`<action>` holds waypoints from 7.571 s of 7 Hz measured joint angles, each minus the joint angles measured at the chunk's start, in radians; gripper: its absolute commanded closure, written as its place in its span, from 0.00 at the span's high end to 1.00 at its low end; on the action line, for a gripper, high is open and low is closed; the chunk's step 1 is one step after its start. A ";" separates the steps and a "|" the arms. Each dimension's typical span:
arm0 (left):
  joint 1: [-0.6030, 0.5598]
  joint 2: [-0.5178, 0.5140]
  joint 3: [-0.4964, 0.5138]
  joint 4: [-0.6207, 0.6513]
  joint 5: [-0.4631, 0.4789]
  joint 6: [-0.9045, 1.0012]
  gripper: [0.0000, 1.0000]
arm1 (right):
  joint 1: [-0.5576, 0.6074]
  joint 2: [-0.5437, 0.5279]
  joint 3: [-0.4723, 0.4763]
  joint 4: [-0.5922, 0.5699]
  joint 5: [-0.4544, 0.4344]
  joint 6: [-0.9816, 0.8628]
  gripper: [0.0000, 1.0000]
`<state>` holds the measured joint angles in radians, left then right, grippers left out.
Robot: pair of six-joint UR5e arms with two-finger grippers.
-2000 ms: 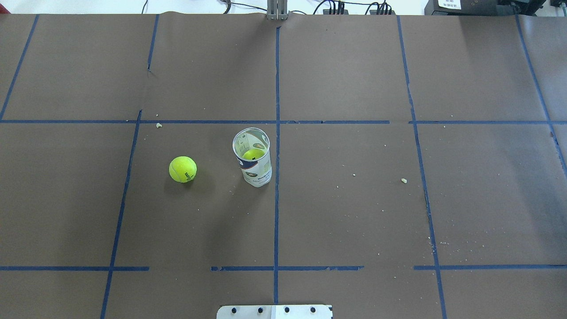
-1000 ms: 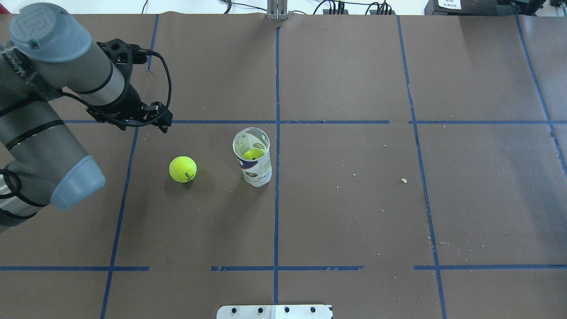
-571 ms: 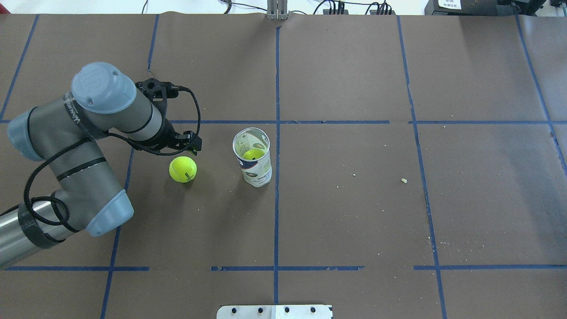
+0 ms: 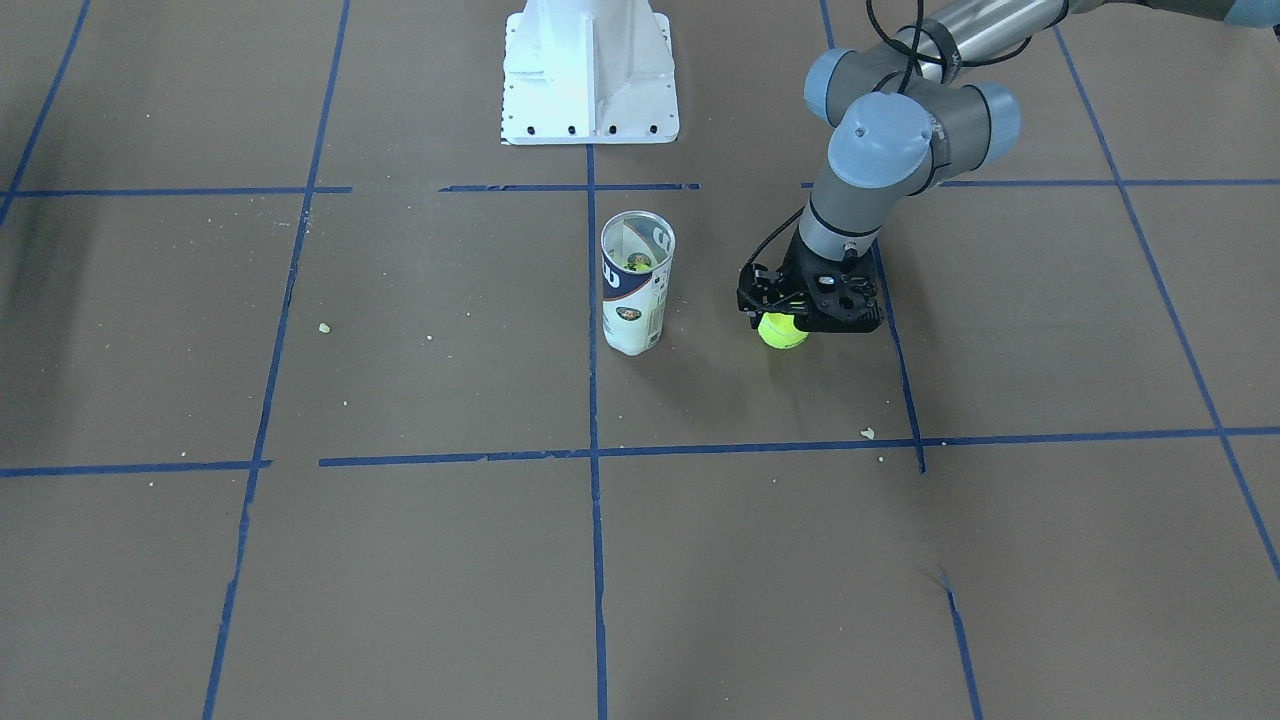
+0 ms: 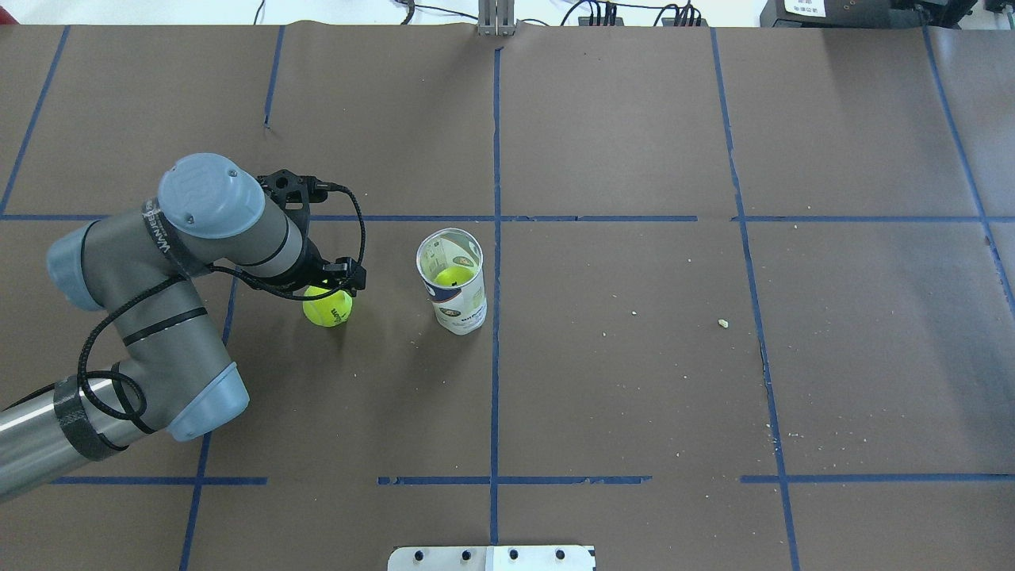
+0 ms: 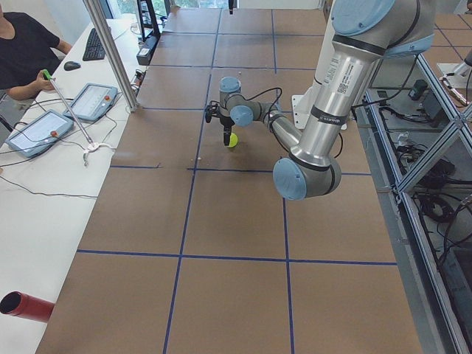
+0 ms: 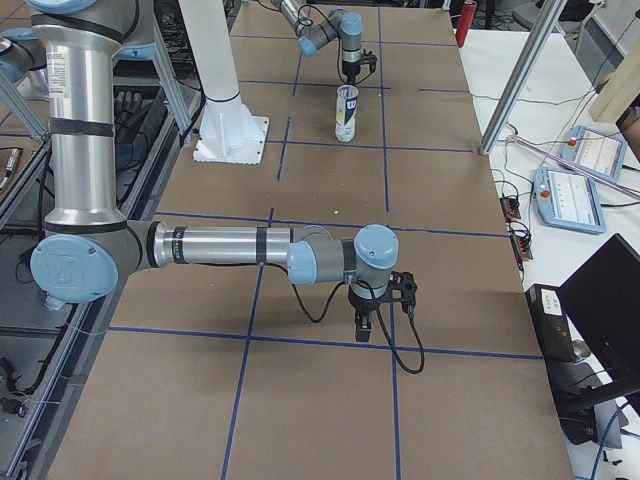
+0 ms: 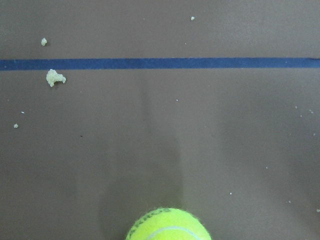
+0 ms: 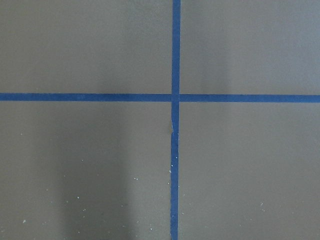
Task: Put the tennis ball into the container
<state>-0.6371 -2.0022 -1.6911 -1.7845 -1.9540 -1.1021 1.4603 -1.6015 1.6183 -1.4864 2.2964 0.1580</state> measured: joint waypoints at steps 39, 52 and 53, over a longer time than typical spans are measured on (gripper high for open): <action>-0.164 -0.325 -0.252 0.525 -0.158 0.085 1.00 | 0.000 0.000 0.000 0.000 0.000 0.000 1.00; -0.999 0.378 0.147 0.303 -0.335 1.377 1.00 | 0.000 0.000 0.000 0.000 0.000 0.000 1.00; -0.999 0.377 0.147 0.302 -0.336 1.326 1.00 | 0.000 0.000 0.000 0.000 0.000 0.000 1.00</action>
<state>-1.6363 -1.6249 -1.5436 -1.4820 -2.2897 0.2241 1.4603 -1.6015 1.6184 -1.4864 2.2964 0.1580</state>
